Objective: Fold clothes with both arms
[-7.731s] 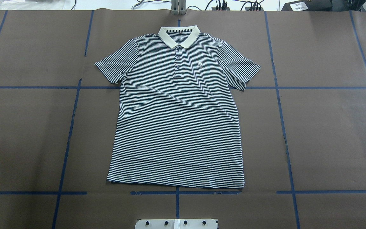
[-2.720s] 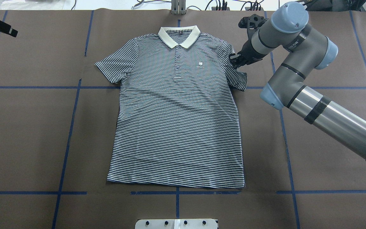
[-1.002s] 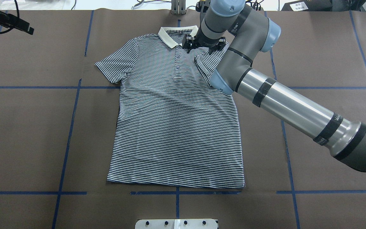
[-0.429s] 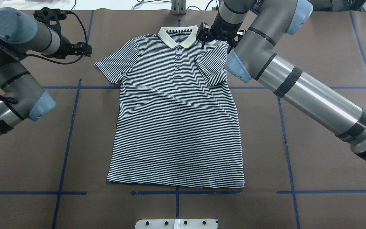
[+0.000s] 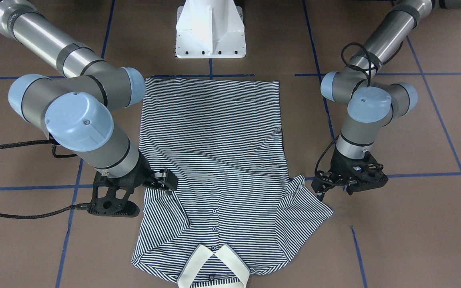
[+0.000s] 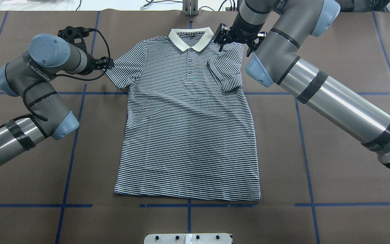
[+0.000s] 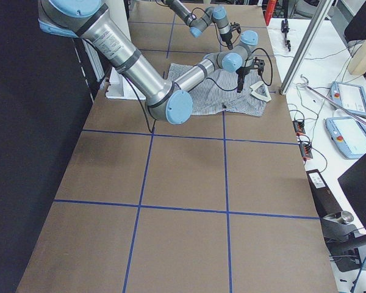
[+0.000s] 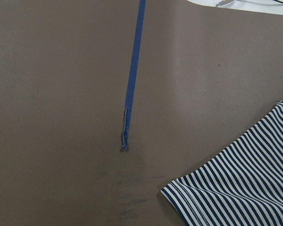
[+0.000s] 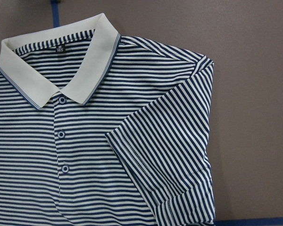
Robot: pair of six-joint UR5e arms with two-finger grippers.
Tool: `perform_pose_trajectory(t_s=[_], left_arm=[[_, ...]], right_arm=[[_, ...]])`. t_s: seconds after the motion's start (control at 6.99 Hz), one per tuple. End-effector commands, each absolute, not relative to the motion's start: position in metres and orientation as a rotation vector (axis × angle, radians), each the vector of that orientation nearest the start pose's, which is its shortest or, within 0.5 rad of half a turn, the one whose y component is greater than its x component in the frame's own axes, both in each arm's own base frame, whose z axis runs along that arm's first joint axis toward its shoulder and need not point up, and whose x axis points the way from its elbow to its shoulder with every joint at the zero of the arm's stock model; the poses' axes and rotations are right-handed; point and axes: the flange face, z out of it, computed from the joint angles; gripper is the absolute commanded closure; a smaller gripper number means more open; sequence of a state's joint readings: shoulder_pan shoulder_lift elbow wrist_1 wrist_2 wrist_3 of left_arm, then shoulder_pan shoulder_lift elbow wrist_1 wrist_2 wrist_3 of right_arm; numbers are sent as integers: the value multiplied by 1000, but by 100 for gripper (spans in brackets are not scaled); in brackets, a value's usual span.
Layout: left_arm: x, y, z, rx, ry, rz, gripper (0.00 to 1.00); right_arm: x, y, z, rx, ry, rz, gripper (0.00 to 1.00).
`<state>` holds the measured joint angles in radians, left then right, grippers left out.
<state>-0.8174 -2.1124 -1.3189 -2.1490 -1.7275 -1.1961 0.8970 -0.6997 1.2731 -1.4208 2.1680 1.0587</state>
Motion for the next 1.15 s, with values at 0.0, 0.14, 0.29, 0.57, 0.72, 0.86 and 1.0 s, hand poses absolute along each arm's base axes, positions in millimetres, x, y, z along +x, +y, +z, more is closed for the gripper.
perform_pose_trajectory(t_s=[0.0,0.14,0.29,0.57,0.72,0.86,1.0], left_arm=[[435,-632,404,401,787,-361,0],[445,-642,412,406,785,-362,0],[445,-645,421,424,785,-366,0],[444,-645,424,427,780,-363,4],[444,-645,422,428,781,-361,4],[444,-645,421,430,783,-362,11],[444,-645,421,430,783,-362,17]], right_arm=[[-428,-661,219,38,-916,137,0],[-428,-660,223,42,-920,134,0],[-427,-660,228,50,-928,130,0],[-418,-665,232,51,-925,137,0],[-412,-669,233,59,-925,130,0],[-410,-669,238,57,-922,132,0],[-409,-670,238,62,-922,125,0]])
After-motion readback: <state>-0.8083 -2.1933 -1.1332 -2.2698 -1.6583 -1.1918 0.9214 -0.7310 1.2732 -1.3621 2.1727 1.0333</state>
